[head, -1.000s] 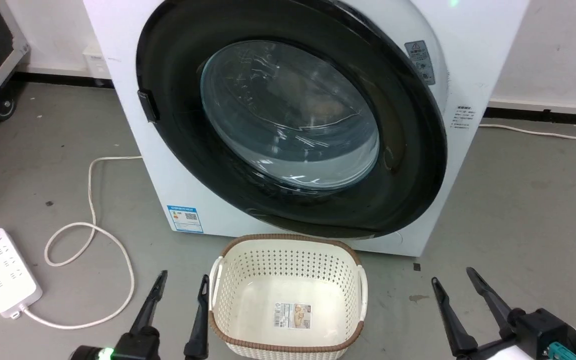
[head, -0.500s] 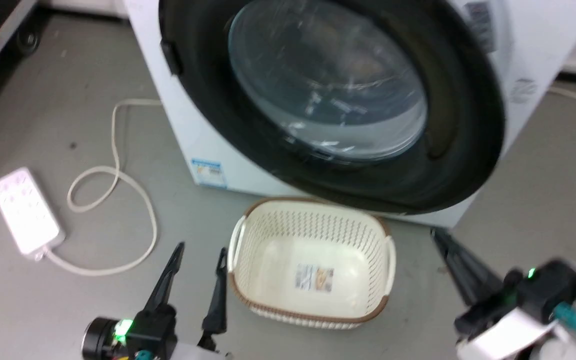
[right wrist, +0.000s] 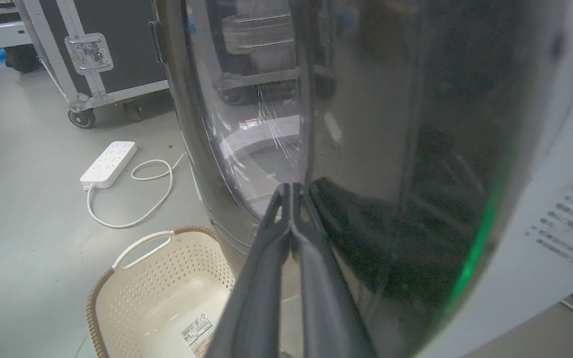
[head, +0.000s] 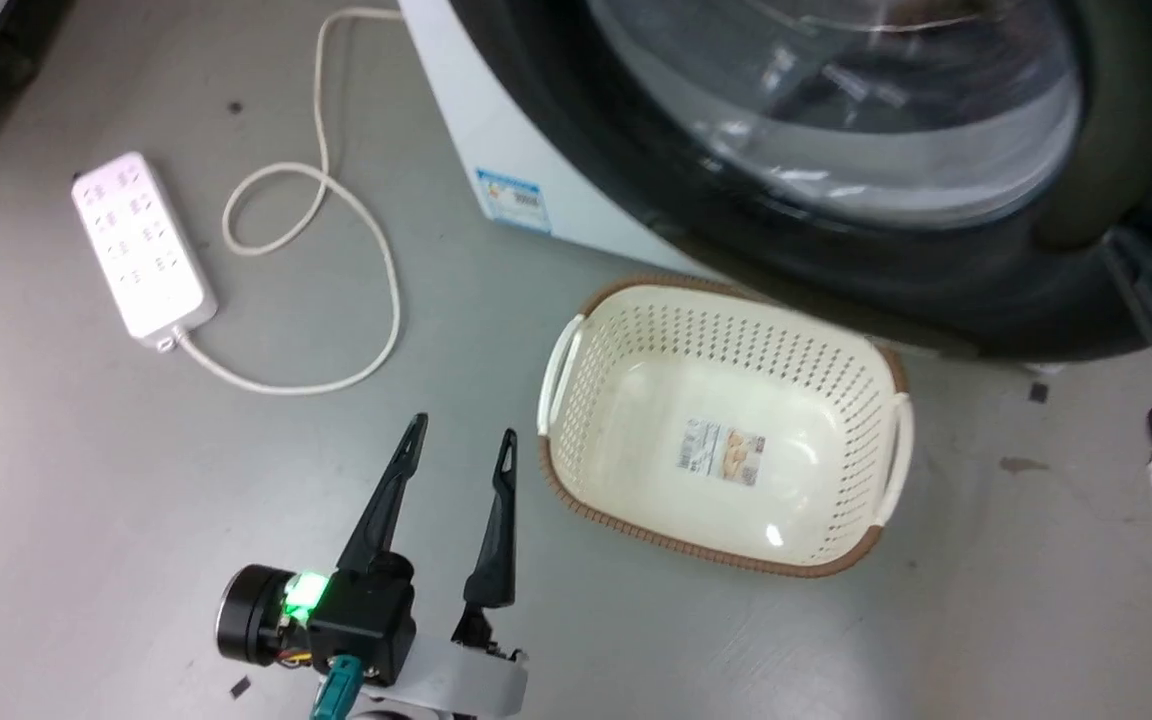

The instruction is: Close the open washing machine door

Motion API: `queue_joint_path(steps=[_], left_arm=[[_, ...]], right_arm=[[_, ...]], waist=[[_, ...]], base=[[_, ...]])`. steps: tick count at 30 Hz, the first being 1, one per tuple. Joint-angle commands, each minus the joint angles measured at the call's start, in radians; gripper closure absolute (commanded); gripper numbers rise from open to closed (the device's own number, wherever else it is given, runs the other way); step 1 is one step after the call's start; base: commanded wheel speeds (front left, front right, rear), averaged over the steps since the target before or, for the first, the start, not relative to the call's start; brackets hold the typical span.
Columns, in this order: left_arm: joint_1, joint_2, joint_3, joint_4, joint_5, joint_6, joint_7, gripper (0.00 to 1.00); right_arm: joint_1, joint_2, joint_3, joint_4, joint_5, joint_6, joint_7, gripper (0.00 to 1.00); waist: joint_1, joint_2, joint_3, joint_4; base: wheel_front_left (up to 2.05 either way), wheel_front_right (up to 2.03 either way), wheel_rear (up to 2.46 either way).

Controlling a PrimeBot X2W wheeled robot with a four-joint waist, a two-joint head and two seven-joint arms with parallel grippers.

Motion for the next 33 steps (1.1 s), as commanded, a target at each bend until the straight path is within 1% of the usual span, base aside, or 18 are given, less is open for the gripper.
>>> queue_joint_path(steps=[1,4,8,11,16,20,23,24,25,29,33], left_arm=[[-0.017,-0.001,-0.004,-0.006,-0.003,0.007,-0.004,0.0],[-0.028,-0.002,-0.013,-0.012,-0.004,0.019,-0.004,0.0],[-0.042,-0.002,-0.028,-0.013,-0.006,0.03,-0.004,0.0],[-0.056,-0.002,-0.038,-0.011,-0.012,0.036,-0.004,0.0],[-0.073,-0.003,-0.054,-0.004,-0.021,0.049,-0.004,0.0],[-0.072,-0.003,-0.055,0.003,-0.022,0.056,-0.004,0.0],[-0.068,-0.003,-0.048,0.011,-0.02,0.051,-0.004,0.0],[-0.066,-0.003,-0.044,0.013,-0.019,0.048,-0.004,0.0],[-0.064,-0.003,-0.039,0.015,-0.019,0.046,-0.004,0.0],[-0.048,0.005,-0.017,0.032,-0.019,0.032,-0.004,0.0],[-0.022,0.016,0.005,0.05,-0.029,0.011,-0.004,0.0]], right_arm=[[-0.031,-0.019,0.002,0.013,0.013,-0.002,0.002,1.0],[-0.093,-0.048,0.019,0.056,0.056,-0.002,0.021,1.0],[-0.183,-0.054,0.009,0.146,0.085,-0.002,0.057,1.0],[-0.252,-0.047,-0.007,0.214,0.092,-0.002,0.071,1.0],[-0.336,-0.034,-0.024,0.329,0.058,-0.002,0.061,1.0],[-0.349,-0.01,-0.011,0.379,0.06,-0.002,0.034,1.0],[-0.332,0.009,0.012,0.394,0.069,-0.002,0.006,1.0],[-0.323,0.015,0.018,0.394,0.069,-0.002,-0.007,0.65],[-0.309,0.023,0.026,0.393,0.067,-0.002,-0.018,0.0],[-0.233,0.064,0.043,0.371,0.052,-0.002,-0.054,0.0],[-0.129,0.121,0.014,0.325,0.016,-0.002,-0.071,0.0]], waist=[[-0.0002,-0.0001,0.02,0.015],[-0.0002,-0.0001,0.039,0.02],[-0.0002,-0.0001,0.058,0.026],[-0.0002,-0.0001,0.069,0.03],[-0.0002,-0.0001,0.075,0.035],[-0.0002,-0.0001,0.056,0.028],[-0.0002,-0.0001,0.024,0.015],[-0.0002,-0.0001,0.011,0.01],[-0.0002,-0.0001,-0.005,0.002],[-0.0002,-0.0001,-0.077,-0.037],[-0.0002,-0.0001,-0.153,-0.088]], base=[[0.0,0.0,0.0],[0.0,0.0,0.0],[0.0,0.0,0.0],[0.0,0.0,0.0],[0.0,0.0,0.0],[0.0,0.0,0.0],[0.0,0.0,0.0],[0.0,0.0,0.0],[0.0,0.0,0.0],[0.0,0.0,0.0],[0.0,0.0,0.0]])
